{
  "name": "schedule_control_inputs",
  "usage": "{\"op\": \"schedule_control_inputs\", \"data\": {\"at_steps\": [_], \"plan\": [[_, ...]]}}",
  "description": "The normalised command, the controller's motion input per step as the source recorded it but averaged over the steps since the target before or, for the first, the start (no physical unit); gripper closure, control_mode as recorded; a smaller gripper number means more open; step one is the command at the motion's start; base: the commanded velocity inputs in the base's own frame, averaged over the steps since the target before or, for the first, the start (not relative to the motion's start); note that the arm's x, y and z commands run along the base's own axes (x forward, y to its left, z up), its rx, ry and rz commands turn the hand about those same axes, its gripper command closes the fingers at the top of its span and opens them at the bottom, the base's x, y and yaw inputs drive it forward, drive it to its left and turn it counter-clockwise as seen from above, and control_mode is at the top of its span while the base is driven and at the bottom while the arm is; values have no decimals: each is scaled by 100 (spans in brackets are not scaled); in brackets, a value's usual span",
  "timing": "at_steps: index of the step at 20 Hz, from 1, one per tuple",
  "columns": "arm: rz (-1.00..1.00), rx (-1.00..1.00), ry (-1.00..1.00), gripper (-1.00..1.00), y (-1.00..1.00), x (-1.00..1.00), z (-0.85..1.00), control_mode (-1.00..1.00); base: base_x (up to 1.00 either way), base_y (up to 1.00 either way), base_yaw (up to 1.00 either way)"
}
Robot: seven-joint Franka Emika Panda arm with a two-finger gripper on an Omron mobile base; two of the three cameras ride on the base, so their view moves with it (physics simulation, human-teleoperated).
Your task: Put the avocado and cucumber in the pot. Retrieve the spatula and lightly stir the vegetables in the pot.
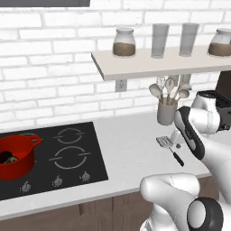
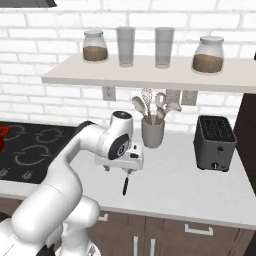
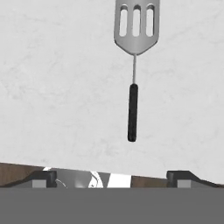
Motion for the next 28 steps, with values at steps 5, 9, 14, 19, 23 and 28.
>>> {"op": "schedule_control_inputs", "data": {"at_steps": [5,9,14,19,23,28], "plan": [[0,0,0,-100,0,0,-29,-100,0,0,0],[0,0,-2,-100,0,0,-50,-100,0,0,0],[0,0,-11,-100,0,0,-49,-100,0,0,0],[0,0,-14,-100,-5,0,-39,-100,0,0,0],[-1,1,-1,-100,-11,2,-10,-100,0,0,0],[-1,1,0,-100,-11,3,0,-100,0,0,0]]}}
